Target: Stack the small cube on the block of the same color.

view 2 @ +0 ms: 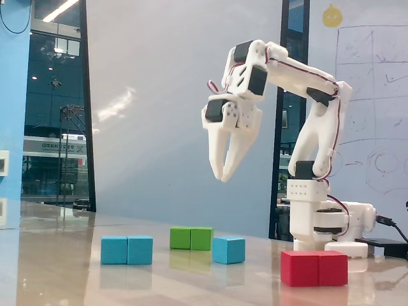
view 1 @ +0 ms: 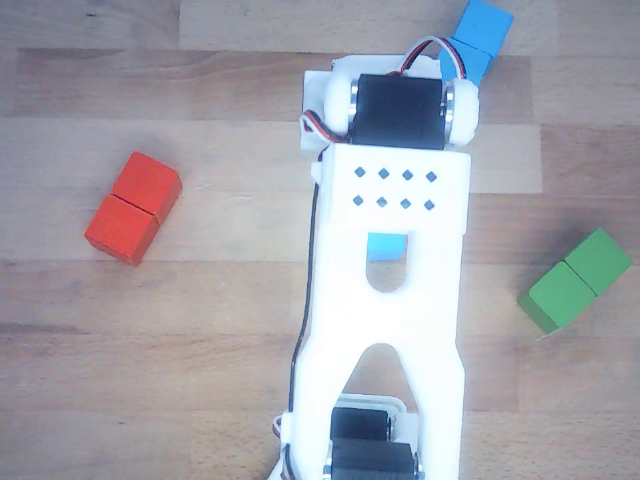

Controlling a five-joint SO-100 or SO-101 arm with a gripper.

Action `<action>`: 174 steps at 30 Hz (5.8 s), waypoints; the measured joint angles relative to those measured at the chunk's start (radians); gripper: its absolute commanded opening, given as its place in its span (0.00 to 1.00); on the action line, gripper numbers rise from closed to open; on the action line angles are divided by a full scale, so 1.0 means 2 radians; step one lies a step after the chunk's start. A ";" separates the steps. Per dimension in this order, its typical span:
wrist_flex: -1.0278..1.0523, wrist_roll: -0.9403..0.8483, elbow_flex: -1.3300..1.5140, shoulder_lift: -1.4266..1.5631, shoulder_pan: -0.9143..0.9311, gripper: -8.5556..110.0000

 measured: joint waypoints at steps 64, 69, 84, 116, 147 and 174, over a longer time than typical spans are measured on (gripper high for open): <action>-0.185 0.000 0.280 0.038 0.018 0.28; -0.193 0.000 0.275 0.019 0.022 0.28; -0.192 0.000 0.269 0.010 0.022 0.28; -0.191 0.000 0.310 0.043 0.023 0.28; -0.241 0.000 0.309 -0.005 0.023 0.15; -0.057 -0.112 -0.188 -0.173 0.042 0.15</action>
